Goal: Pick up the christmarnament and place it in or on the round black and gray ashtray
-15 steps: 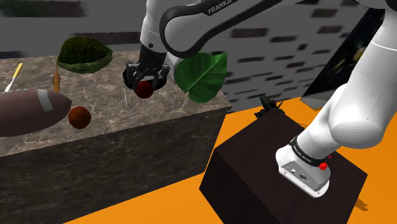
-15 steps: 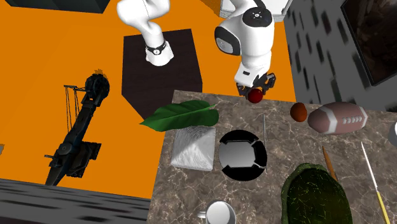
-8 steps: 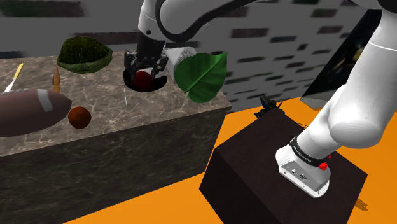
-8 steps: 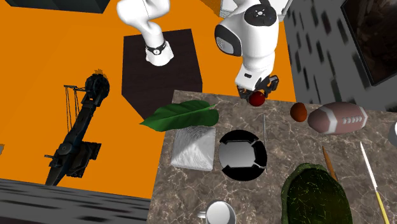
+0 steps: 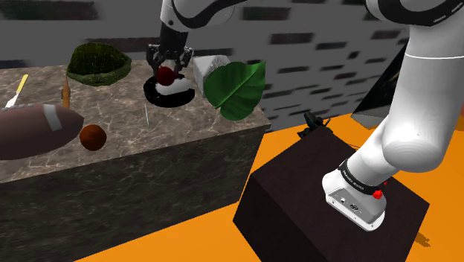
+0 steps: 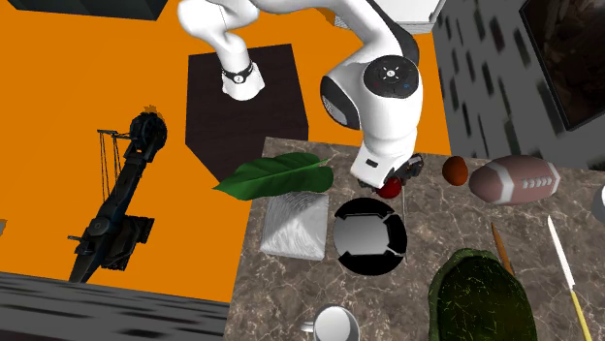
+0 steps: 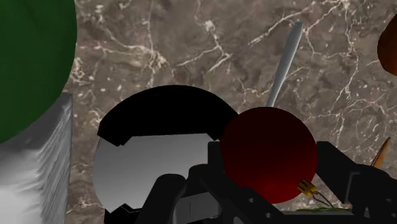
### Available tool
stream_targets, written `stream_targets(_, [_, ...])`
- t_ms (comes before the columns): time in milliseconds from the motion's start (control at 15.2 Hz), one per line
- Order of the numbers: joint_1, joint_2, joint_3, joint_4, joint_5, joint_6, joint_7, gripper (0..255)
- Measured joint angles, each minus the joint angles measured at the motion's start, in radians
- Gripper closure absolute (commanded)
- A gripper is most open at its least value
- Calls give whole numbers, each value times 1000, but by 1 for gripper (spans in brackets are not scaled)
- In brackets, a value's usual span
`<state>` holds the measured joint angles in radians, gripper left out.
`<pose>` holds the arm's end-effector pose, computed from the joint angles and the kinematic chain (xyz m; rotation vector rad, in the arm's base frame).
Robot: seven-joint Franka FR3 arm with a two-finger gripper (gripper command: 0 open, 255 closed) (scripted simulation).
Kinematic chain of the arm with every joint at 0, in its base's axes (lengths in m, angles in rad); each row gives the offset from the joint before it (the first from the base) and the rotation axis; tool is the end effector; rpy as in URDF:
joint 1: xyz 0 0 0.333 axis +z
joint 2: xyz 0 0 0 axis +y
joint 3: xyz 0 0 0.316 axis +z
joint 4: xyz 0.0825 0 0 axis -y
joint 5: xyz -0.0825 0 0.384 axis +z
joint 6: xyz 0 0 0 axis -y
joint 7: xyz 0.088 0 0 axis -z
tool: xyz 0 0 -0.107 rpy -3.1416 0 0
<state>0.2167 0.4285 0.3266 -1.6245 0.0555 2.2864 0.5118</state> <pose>0.6081 0.3340 0.4109 -2.8554 0.0635 -0.1881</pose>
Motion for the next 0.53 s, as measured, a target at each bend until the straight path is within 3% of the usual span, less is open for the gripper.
stream_targets(528, [-30, 242, -39, 371, -28, -148, -86, 255])
